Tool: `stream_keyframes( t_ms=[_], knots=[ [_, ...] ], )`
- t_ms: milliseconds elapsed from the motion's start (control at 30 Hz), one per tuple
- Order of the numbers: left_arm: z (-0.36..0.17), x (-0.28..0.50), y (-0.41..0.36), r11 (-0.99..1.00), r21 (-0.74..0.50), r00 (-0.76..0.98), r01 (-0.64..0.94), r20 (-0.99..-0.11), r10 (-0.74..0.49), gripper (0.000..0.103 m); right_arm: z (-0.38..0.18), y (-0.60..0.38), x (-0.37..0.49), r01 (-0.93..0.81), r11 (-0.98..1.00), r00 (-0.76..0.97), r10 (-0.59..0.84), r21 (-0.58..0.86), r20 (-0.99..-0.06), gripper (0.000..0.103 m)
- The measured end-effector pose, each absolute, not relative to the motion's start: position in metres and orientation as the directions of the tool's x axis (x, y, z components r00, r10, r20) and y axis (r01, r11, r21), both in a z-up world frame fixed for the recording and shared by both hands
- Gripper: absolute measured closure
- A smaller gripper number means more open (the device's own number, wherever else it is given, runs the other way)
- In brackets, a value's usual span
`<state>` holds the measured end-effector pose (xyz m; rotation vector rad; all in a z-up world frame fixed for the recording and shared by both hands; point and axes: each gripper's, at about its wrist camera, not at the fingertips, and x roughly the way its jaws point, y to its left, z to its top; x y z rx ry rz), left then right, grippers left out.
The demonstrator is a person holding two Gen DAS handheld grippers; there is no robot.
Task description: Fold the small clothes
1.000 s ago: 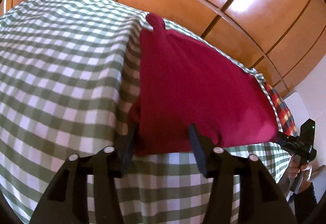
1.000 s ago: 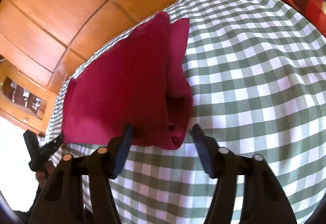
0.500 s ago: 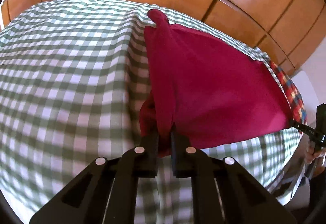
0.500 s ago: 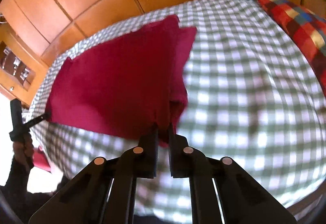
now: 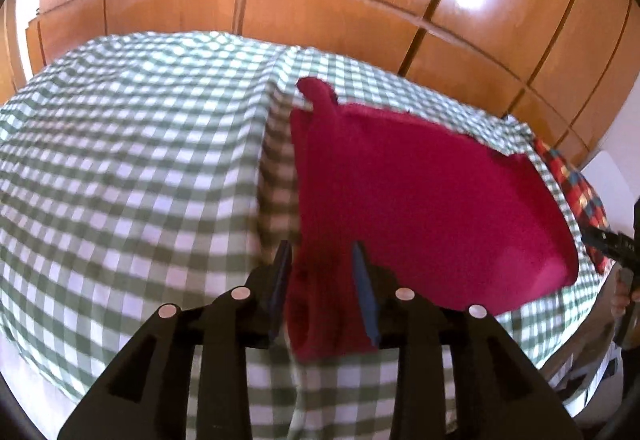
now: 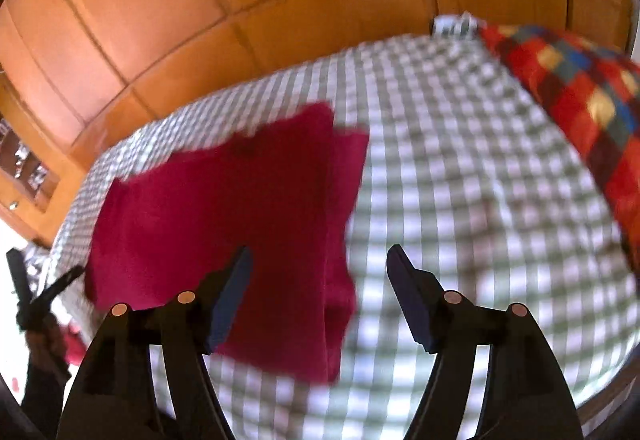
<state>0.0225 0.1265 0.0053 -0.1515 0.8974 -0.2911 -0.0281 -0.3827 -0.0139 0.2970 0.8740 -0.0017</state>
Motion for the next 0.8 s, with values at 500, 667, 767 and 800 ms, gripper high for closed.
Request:
stream_keyframes(
  t_ms=[500,667,767,800],
  knots=[
    [0.001,0.055,0.061,0.955,-0.13,0.609,0.268,-0.745,-0.272,0.054,-0.046,-0.379,0.083,0.307,0.939,0.602,-0.063,0.157,-0.796,0.1],
    [-0.011,0.059,0.053,0.957,-0.103,0.592,0.27,-0.767,-0.249,0.053,-0.072,-0.377,0.09,0.313,0.945,0.564,-0.105,0.095,-0.819,0.1],
    [-0.01,0.056,0.051,0.958,-0.096,0.6,0.271,-0.761,-0.246,0.047,-0.071,-0.371,0.091,0.313,0.948,0.563,-0.132,0.063,-0.816,0.095],
    [-0.009,0.055,0.051,0.958,-0.096,0.601,0.27,-0.761,-0.245,0.047,-0.07,-0.371,0.091,0.317,0.947,0.563,-0.136,0.06,-0.815,0.091]
  ],
)
